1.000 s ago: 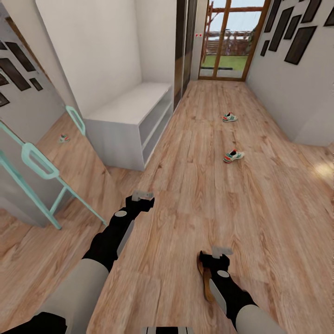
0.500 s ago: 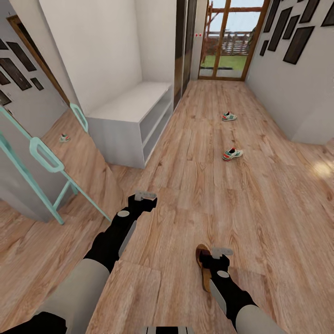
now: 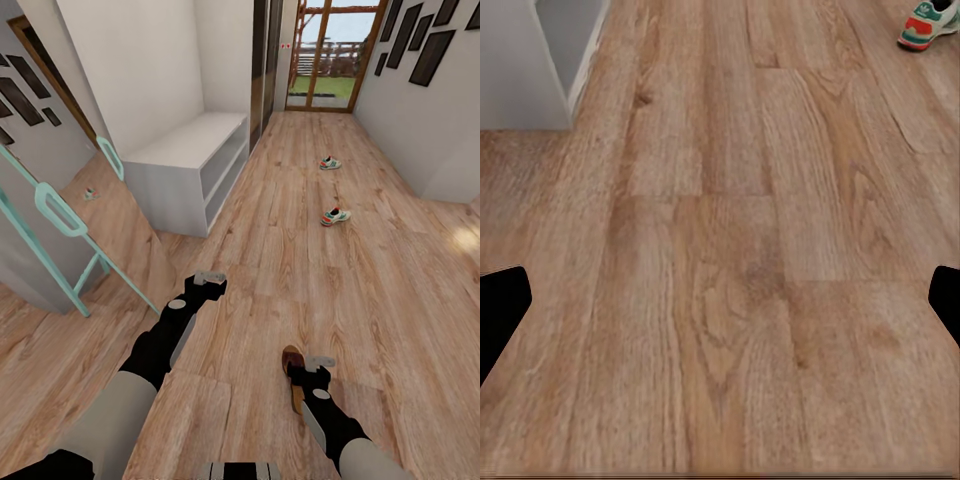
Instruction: Pick up the two gym shoes and the two sandals from the corridor floor and place them onto the hallstand (shoe rack) in the corridor, making sure they are on the rack and not on the floor. Arrange them so the two gym shoes are next to each other and the two sandals are next to each other.
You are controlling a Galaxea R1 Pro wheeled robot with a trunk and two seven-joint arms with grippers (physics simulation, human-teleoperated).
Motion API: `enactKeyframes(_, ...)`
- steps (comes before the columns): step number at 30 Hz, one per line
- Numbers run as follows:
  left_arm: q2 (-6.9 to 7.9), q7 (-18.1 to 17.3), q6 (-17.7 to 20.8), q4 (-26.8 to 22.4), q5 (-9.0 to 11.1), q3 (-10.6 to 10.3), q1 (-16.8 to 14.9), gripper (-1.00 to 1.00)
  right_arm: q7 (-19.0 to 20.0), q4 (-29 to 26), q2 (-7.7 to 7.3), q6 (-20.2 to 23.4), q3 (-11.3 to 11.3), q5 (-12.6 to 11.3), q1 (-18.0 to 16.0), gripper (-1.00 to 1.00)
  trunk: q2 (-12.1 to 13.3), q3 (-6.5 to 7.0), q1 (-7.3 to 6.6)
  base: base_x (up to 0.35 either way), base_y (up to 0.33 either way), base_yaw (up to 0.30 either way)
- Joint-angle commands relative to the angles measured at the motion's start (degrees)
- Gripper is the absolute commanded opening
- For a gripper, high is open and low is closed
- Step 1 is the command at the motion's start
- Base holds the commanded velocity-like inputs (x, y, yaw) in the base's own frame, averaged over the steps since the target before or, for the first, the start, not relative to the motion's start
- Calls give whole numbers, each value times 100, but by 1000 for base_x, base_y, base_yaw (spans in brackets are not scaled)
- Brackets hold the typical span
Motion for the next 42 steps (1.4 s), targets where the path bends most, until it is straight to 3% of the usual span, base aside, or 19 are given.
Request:
enactKeyframes(1, 0, -4, 36, -9, -16, -11, -4, 100, -20, 4, 1, -19, 6, -6, -3, 100, -43, -31, 21, 0, 0, 0)
enactKeyframes(15, -3, -9, 44, 44, -15, 1, -19, 100, -13, 4, -3, -19, 5, -11, -3, 100, -605, -408, 329, 0, 0, 0)
enactKeyframes(42, -25, -15, 44, 60, -15, 9, -18, 100, -15, 4, -8, -28, 5, -11, 1, 100, -641, -1253, 398, 0, 0, 0)
